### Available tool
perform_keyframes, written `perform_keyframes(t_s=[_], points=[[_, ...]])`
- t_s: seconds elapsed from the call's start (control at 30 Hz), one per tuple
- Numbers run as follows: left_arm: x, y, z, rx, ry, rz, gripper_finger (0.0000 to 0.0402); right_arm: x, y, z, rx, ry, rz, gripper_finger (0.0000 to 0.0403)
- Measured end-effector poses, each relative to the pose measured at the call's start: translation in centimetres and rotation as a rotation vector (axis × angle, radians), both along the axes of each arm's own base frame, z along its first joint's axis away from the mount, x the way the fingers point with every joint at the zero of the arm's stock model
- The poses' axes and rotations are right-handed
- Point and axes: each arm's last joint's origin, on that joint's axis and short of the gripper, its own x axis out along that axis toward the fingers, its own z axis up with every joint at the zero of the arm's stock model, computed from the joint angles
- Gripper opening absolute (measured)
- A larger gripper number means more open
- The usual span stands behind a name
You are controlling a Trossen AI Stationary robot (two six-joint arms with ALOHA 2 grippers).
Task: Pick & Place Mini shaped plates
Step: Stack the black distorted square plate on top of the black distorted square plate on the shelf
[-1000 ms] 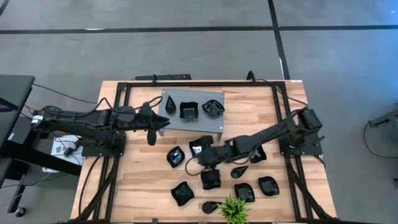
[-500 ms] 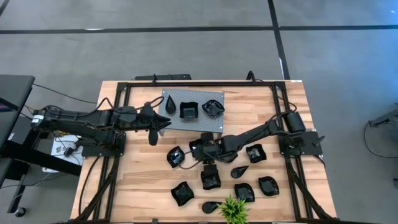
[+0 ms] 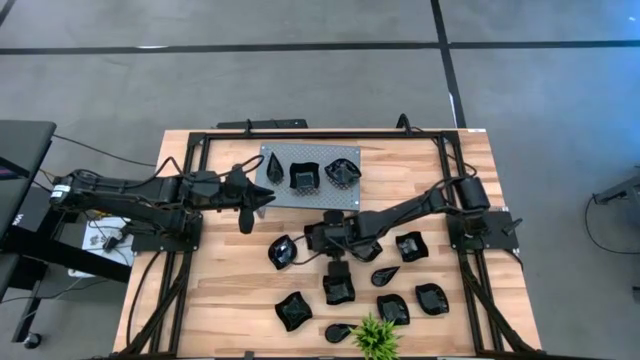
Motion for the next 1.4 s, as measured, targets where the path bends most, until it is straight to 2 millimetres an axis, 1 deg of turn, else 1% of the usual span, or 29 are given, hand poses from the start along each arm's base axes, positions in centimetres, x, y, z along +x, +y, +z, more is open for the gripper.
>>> perform_keyframes(t_s=[0.07, 0.13, 0.2, 0.3, 0.4, 0.5, 0.57, 0.63, 0.7, 0.83, 0.97, 1.03, 1.13, 1.2, 1.4], points=[[0.0, 0.0, 0.0, 0.0, 0.0, 0.0, 0.0076, 0.3, 0.2, 0.5, 0.007, -0.01, 0.004, 0.0008], [0.0, 0.0, 0.0, 0.0, 0.0, 0.0, 0.0076, 0.6, 0.7, 1.3, 0.017, -0.024, 0.017, 0.0013], [0.0, 0.0, 0.0, 0.0, 0.0, 0.0, 0.0076, 1.3, 1.3, 2.6, 0.028, -0.063, 0.03, 0.0014], [0.0, 0.0, 0.0, 0.005, 0.001, -0.002, 0.0076, 2.0, 2.1, 5.1, 0.038, -0.099, 0.038, 0.0004], [0.0, 0.0, 0.0, 0.038, 0.008, -0.013, 0.0076, 2.7, 2.7, 8.3, 0.05, -0.162, 0.021, 0.0006], [0.0, 0.0, 0.0, 0.044, 0.008, -0.016, 0.0076, 2.6, 3.0, 11.4, 0.0, -0.173, -0.028, 0.0005], [0.0, 0.0, 0.0, 0.047, 0.008, -0.017, 0.0076, 2.4, 3.0, 13.1, -0.064, -0.179, -0.065, 0.0002], [0.0, -0.1, 0.0, 0.074, 0.011, -0.033, 0.0076, 2.3, 2.8, 14.6, -0.138, -0.182, -0.067, 0.0004], [0.0, -0.4, 0.1, 0.106, 0.012, -0.058, 0.0076, 2.4, 2.3, 15.7, -0.217, -0.211, -0.05, 0.0007], [0.0, -1.0, 0.1, 0.146, 0.01, -0.105, 0.0076, 3.0, 0.2, 16.1, -0.338, -0.228, -0.077, 0.0004], [-0.1, -1.6, 0.1, 0.174, 0.013, -0.144, 0.0076, 3.2, -3.1, 16.2, -0.431, -0.21, -0.2, 0.0004], [-0.1, -1.7, 0.1, 0.176, 0.013, -0.152, 0.0076, 3.3, -4.8, 16.2, -0.444, -0.201, -0.247, 0.0005], [-0.1, -1.7, 0.1, 0.177, 0.013, -0.152, 0.0076, 3.4, -7.0, 16.1, -0.421, -0.19, -0.281, 0.0003], [-0.1, -1.7, 0.1, 0.177, 0.013, -0.151, 0.0076, 3.4, -8.1, 16.1, -0.388, -0.183, -0.285, 0.0002], [-0.1, -1.7, 0.1, 0.177, 0.014, -0.151, 0.0076, 3.4, -9.4, 15.9, -0.275, -0.17, -0.216, 0.0007]])
